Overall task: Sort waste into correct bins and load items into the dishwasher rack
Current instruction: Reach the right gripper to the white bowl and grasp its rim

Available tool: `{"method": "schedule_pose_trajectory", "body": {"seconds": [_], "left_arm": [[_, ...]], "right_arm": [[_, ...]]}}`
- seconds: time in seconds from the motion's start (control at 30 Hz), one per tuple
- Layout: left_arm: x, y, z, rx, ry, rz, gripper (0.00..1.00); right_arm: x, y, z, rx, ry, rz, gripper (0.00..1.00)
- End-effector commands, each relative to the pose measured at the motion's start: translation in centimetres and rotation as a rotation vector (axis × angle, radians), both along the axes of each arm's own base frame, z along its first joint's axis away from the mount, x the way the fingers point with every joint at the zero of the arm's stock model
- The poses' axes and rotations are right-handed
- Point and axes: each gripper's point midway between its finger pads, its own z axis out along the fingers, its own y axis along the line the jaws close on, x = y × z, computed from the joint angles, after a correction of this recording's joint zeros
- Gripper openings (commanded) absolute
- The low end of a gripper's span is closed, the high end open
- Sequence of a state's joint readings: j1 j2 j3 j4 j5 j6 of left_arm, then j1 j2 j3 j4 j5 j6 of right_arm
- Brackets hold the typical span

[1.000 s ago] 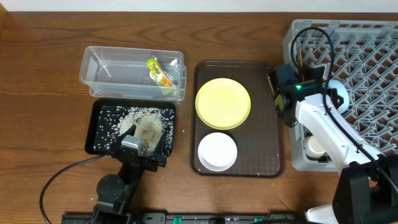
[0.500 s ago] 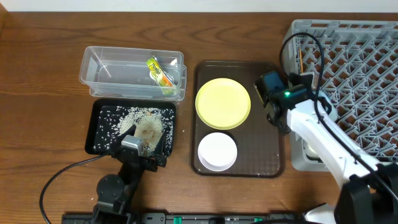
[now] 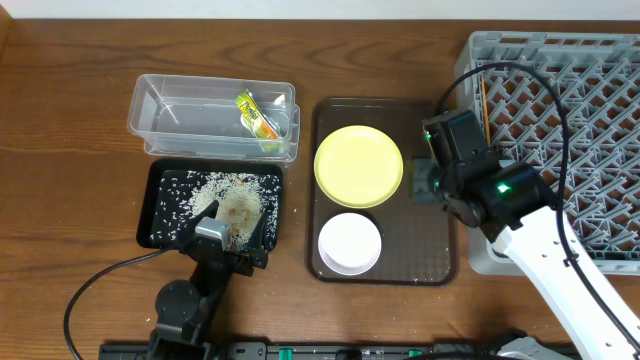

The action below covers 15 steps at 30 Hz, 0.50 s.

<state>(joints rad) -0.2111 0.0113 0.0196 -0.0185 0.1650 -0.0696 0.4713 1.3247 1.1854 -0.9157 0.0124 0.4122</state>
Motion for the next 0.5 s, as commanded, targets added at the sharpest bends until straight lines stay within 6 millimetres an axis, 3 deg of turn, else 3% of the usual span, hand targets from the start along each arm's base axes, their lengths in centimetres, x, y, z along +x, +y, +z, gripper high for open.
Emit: {"method": "schedule_pose_trajectory", "body": {"seconds": [0.0,0.23,0.47], "left_arm": [[-0.1,-0.1,-1.6,0.025,0.042,-0.008,0.92],[-0.1,-0.1,-1.6,0.025,0.042,-0.008,0.92],[-0.1,-0.1,-1.6,0.025,0.042,-0.008,0.92]], "right_arm": [[-4.2,6.1,-0.3,0.226,0.164,0.240,0.56],[-6.9,6.0,-7.3,0.061,0.356,0.110,0.53],[-7.2,4.3,-12.6,-0.079,0.436,-0.021,0.48]]}}
